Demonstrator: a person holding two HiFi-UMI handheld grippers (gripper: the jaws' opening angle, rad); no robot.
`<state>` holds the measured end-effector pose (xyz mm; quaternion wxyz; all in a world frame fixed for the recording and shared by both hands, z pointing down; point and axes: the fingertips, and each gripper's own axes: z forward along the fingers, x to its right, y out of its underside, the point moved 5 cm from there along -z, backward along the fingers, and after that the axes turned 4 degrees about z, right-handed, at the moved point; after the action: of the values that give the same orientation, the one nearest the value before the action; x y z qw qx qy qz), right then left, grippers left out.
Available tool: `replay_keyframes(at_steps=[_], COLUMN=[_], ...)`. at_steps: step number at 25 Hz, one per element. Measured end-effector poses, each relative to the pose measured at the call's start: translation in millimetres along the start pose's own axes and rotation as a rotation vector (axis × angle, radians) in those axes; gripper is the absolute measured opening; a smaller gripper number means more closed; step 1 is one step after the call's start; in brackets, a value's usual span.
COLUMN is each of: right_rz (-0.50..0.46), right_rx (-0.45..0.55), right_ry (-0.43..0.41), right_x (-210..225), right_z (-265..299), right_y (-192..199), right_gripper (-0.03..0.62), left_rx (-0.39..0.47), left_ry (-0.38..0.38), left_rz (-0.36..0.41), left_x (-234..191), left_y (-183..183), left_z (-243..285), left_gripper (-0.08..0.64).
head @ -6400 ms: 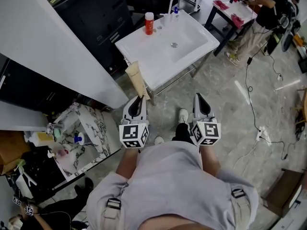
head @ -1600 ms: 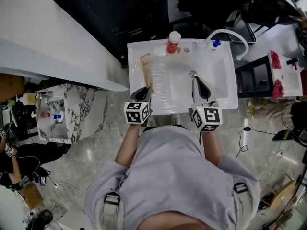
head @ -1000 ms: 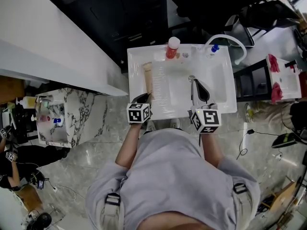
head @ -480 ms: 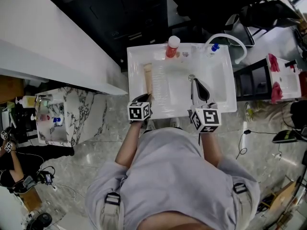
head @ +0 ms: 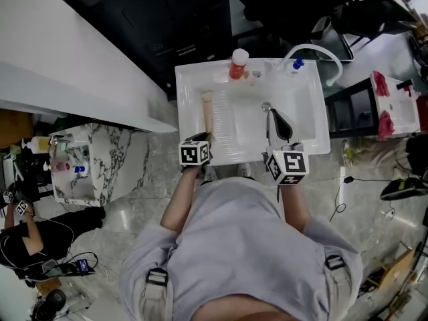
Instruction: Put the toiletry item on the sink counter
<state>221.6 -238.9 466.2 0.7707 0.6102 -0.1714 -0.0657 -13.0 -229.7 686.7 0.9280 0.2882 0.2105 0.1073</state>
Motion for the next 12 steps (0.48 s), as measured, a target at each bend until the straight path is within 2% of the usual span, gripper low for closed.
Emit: replay_keyframes(at_steps=[5, 12], right_rz=[0.003, 0.002], right_rx=[-0.004, -0.004], right_ry=[0.007, 0.009], right_x=[1.5, 1.2], right_z=[-0.7, -3.1], right_y=[-0.3, 1.5], right_gripper=[0.005, 0.005], left_rx=[-0.035, -0.079], left_ry=[0.04, 0.039], left_rz=[-0.033, -0.051], left_x=[0.2, -2.5], left_y=[7.0, 17.3], left_z=[8.2, 12.4], left_gripper=[0.035, 0.035])
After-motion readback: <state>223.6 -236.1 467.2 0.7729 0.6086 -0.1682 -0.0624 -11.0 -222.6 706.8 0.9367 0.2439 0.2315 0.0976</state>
